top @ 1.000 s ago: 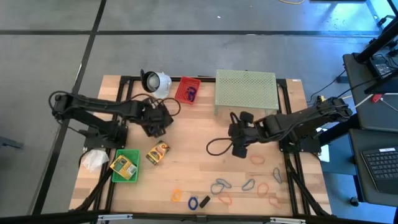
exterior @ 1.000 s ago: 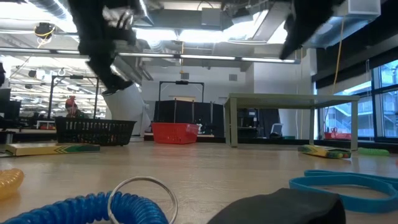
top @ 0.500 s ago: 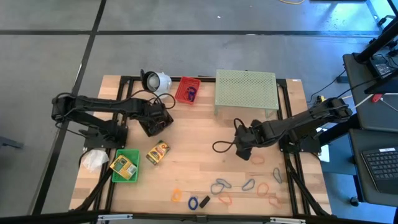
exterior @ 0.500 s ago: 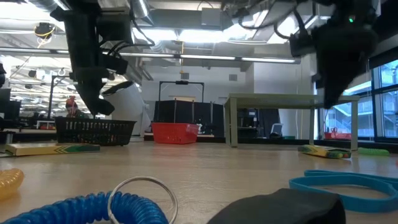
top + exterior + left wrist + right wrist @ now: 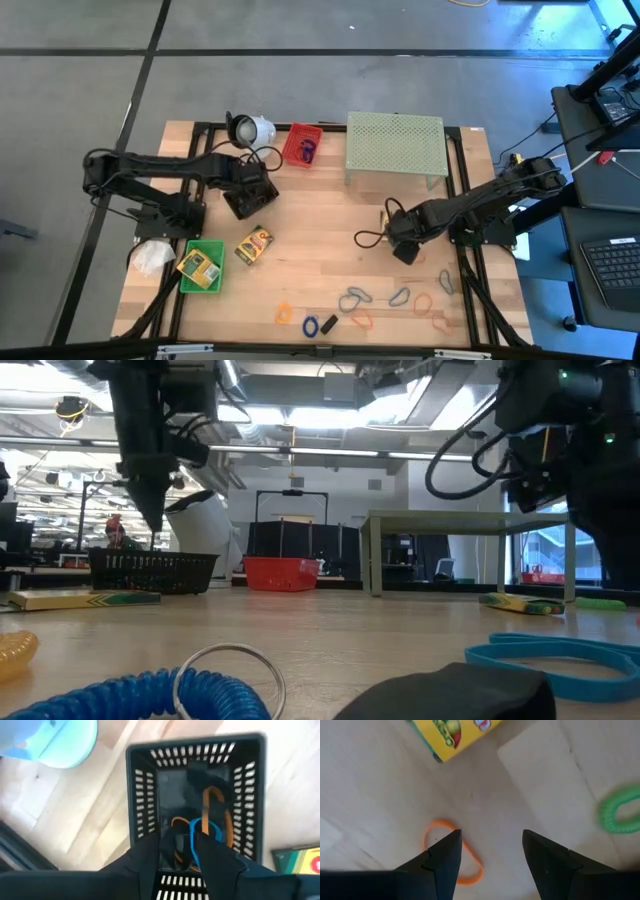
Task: Pick & Place Office Desk Supplies
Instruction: Put the black rubber band into the black bin, then put the orange rubber band into the black bin
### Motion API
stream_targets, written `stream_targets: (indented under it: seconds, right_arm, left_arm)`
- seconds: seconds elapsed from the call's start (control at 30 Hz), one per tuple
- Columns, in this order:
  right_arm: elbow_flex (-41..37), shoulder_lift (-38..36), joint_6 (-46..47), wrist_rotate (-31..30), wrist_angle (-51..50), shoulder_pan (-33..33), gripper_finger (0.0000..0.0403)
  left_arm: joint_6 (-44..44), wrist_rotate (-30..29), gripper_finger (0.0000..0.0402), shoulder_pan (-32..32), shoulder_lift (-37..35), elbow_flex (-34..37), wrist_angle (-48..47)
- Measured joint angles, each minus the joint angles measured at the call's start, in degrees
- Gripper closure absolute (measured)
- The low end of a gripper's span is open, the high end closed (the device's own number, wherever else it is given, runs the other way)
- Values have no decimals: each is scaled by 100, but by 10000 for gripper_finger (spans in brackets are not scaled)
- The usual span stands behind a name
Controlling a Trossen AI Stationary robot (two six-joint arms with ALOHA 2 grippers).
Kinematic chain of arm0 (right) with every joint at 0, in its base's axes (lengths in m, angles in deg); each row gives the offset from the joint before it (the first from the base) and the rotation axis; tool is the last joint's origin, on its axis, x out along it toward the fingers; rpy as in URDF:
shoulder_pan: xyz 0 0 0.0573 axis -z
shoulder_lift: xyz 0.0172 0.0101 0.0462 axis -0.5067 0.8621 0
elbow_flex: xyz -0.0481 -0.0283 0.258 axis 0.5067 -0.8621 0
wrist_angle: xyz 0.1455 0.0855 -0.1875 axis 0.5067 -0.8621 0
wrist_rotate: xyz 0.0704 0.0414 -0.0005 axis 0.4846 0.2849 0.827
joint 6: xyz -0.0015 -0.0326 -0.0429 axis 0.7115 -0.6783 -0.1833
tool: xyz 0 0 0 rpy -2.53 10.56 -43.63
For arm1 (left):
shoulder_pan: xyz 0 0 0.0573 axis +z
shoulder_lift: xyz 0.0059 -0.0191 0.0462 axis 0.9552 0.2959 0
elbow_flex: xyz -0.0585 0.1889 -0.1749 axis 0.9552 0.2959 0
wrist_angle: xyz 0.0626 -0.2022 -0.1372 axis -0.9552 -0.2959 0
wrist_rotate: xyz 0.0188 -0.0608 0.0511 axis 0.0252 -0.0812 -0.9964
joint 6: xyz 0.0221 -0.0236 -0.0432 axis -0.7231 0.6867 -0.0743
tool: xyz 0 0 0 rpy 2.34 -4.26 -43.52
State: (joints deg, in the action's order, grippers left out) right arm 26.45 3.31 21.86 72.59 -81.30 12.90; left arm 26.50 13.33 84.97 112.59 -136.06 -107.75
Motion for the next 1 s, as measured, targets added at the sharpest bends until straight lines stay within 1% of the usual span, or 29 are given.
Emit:
stream_targets:
  seconds: [0.2, 0.4, 0.57, 0.63, 0.77, 0.87, 1.0]
  right_arm:
    - [-146, 0, -179, 121, -2, -174, 192]
    - [-469, 0, -606, 429, 18, -351, 192]
    - [-780, -8, -509, 548, 698, -451, 192]
    - [-827, -22, -492, 533, 792, -506, 192]
    - [-827, -22, -456, 253, 772, -613, 195]
    - [-827, -20, -459, 199, 763, -670, 212]
    - [-827, -15, -457, 167, 835, -746, 264]
  left_arm:
    - [-8, 334, 252, -4, 0, -233, -134]
    - [298, 652, 255, -7, 0, -301, -95]
    - [552, 856, 254, -12, 0, -303, -89]
    - [597, 854, 253, -31, 0, -303, -85]
    - [599, 834, 252, -79, 0, -303, -85]
    - [587, 808, 254, -130, 0, -303, -75]
    - [333, 785, 258, -189, 0, -303, -48]
